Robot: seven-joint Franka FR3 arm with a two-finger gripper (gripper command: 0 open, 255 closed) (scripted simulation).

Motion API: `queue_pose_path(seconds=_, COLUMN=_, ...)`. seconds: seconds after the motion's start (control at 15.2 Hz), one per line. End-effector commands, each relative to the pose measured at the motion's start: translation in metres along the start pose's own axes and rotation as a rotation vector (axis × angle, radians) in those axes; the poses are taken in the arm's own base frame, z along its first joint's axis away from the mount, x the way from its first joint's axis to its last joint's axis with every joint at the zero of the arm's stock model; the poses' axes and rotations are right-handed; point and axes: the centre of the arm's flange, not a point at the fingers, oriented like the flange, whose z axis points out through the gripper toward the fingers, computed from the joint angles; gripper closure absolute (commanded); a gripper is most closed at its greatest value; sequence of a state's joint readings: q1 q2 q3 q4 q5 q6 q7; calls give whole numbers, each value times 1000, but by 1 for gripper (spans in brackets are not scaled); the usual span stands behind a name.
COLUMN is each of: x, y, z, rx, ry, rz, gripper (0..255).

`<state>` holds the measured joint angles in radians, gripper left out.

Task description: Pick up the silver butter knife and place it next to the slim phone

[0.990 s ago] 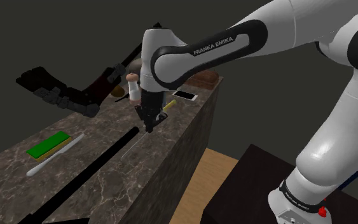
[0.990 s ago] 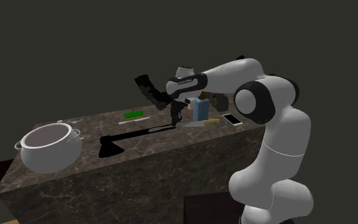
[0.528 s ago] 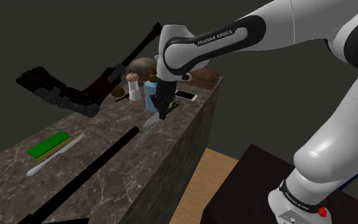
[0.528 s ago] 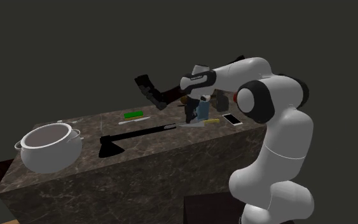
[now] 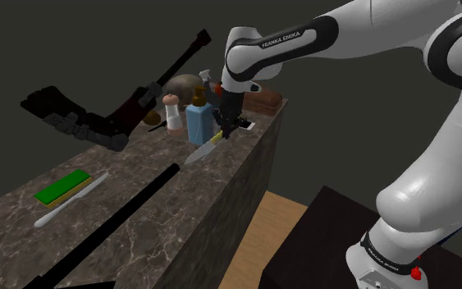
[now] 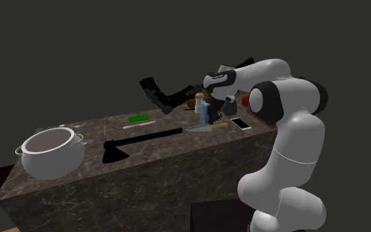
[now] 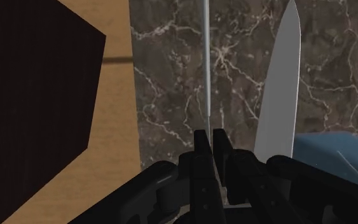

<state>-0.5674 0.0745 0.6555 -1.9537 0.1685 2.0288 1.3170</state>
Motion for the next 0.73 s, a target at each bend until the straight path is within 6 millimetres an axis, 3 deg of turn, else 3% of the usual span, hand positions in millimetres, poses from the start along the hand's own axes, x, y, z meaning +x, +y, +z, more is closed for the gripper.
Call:
queue_pose_path(seconds=0.0, x=27, y=-1, z=-5, rx=0, ry=0, rz=-1, gripper=255)
queue_pose_path(seconds=0.66, x=156, y=4, z=-32, rx=0, ry=0, rz=-1, gripper=255)
